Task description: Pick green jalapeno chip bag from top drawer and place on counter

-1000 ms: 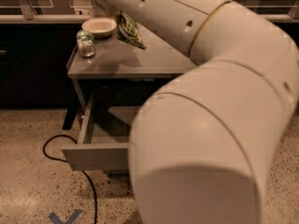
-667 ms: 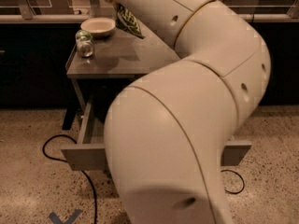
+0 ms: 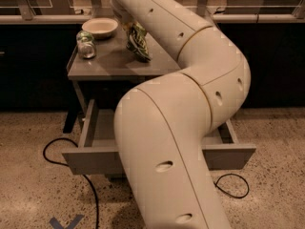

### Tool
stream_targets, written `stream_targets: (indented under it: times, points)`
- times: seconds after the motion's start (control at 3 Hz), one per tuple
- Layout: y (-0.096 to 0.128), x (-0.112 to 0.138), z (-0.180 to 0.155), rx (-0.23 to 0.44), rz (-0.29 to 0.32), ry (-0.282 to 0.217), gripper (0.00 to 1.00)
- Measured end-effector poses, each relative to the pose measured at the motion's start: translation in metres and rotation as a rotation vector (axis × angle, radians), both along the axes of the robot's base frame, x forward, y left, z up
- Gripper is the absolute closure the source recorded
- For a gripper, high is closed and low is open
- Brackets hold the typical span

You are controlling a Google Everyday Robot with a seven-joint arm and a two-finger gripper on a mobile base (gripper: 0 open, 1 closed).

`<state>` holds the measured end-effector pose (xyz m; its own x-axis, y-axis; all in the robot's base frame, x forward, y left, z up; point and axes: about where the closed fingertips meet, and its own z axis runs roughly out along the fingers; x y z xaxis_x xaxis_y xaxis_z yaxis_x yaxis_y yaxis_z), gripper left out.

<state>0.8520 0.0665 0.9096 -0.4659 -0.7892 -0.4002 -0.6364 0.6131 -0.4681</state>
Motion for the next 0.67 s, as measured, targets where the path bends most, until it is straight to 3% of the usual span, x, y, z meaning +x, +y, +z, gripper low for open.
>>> stream_targets:
  times: [0.33, 0.67]
  points:
    - [-0.0143, -0.0062, -0.0619, 0.036, 0.01, 0.126, 1.0]
    - [-0.0151, -0.0065, -0.0608, 0.039, 0.009, 0.133, 0.81]
